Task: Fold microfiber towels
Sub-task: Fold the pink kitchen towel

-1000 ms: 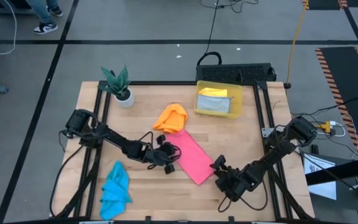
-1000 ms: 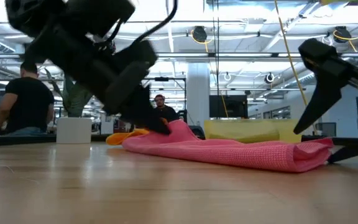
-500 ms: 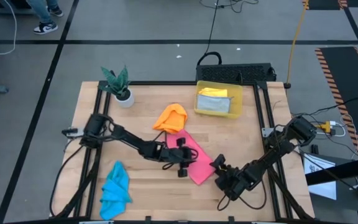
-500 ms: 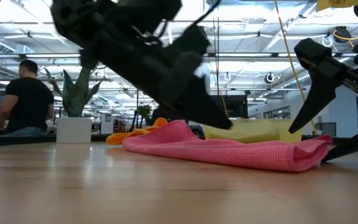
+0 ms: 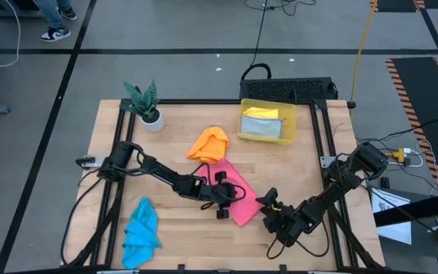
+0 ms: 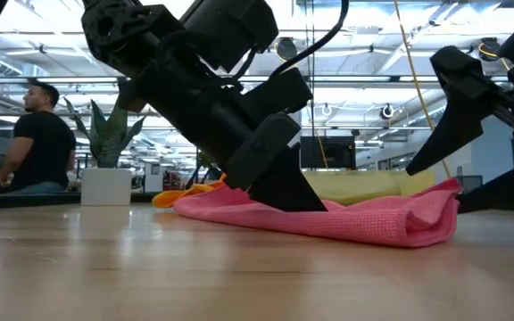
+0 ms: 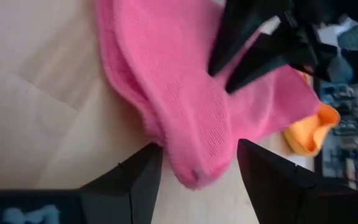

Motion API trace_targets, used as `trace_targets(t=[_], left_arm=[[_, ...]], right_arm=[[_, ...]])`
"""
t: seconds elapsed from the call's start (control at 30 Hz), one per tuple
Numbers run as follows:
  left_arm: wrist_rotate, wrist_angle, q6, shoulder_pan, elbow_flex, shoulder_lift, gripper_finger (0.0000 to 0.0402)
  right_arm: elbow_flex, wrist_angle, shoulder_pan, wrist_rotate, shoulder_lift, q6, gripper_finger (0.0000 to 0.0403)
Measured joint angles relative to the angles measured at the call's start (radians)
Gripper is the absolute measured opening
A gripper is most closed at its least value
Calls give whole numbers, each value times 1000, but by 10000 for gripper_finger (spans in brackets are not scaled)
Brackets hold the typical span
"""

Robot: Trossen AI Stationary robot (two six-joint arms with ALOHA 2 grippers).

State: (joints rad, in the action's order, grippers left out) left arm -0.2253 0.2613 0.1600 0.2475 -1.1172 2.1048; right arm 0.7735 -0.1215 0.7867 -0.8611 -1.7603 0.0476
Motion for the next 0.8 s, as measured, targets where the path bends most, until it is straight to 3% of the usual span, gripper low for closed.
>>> trace_targets(t=[0.27, 0.47, 0.8], left_arm=[[-3, -17, 2, 1, 0, 0, 131], [-4, -17, 0, 1, 1, 0, 131], [-5, -18, 0, 1, 2, 1, 131]], right_arm=[[1, 1, 28, 105, 1, -11, 201], [1, 53, 0, 122, -32, 24, 201], [2, 84, -40, 52, -94, 66, 201]])
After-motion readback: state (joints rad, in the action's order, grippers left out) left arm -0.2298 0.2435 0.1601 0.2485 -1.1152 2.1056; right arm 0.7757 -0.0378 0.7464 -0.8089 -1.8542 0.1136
